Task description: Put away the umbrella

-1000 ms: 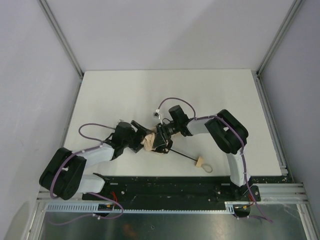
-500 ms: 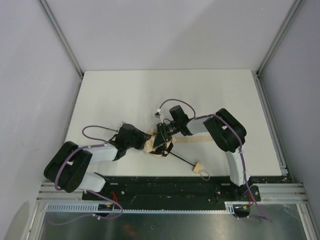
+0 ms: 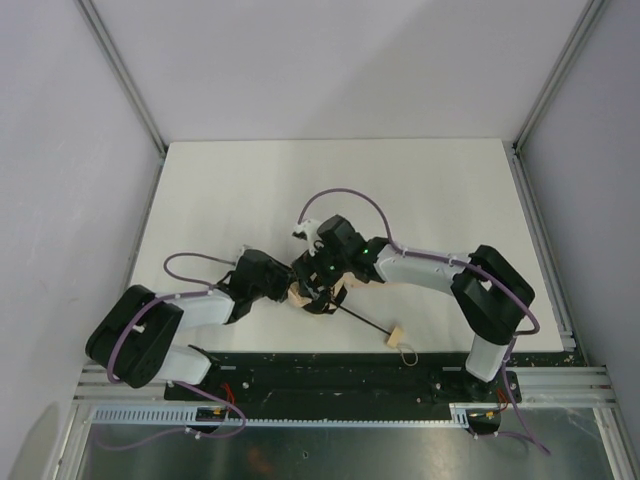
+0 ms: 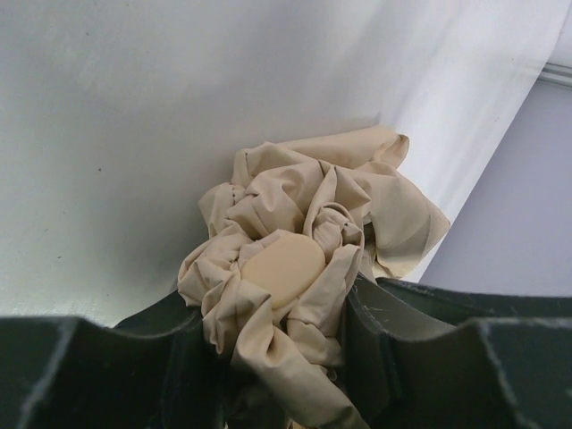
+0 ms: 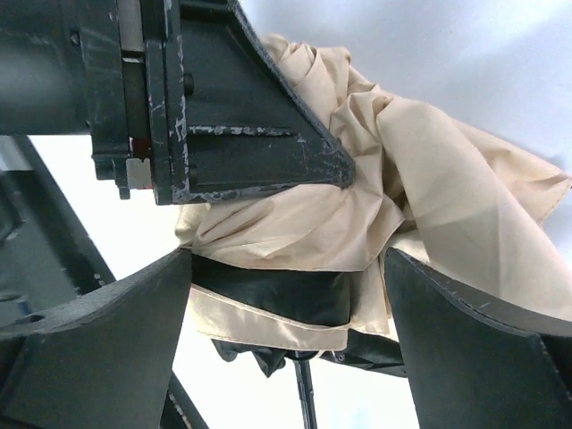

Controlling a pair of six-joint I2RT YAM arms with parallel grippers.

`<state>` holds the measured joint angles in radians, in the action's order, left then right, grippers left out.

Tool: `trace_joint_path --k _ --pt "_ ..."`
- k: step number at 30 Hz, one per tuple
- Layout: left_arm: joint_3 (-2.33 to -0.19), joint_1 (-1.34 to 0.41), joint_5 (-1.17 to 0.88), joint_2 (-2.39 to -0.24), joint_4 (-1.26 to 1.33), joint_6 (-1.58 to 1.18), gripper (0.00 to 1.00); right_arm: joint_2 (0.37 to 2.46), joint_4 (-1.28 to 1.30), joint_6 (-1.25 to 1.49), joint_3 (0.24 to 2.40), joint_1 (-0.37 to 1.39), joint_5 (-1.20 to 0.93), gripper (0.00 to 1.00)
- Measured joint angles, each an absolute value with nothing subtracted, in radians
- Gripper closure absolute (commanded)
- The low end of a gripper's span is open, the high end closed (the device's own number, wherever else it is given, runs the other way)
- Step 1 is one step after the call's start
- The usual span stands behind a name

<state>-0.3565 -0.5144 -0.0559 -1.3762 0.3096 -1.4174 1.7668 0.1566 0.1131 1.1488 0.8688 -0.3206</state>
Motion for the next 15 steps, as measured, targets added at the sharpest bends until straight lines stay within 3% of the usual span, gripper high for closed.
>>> trace_joint_path --k 5,12,15 --pt "-0.355 -0.515 -0.057 -1.375 0.303 -1.428 1.00 1.787 0.178 0.073 1.156 0.968 -0.134 0.25" --pt "-0.382 -0.513 -0.068 -1.387 0.252 -1.449 1.00 1.884 0.178 0.038 1.205 1.071 0.088 0.23" --pt "-0.397 -0.506 -0.083 -1.394 0.230 -1.452 1.00 1.905 0.183 0.041 1.219 1.079 0.138 0.28"
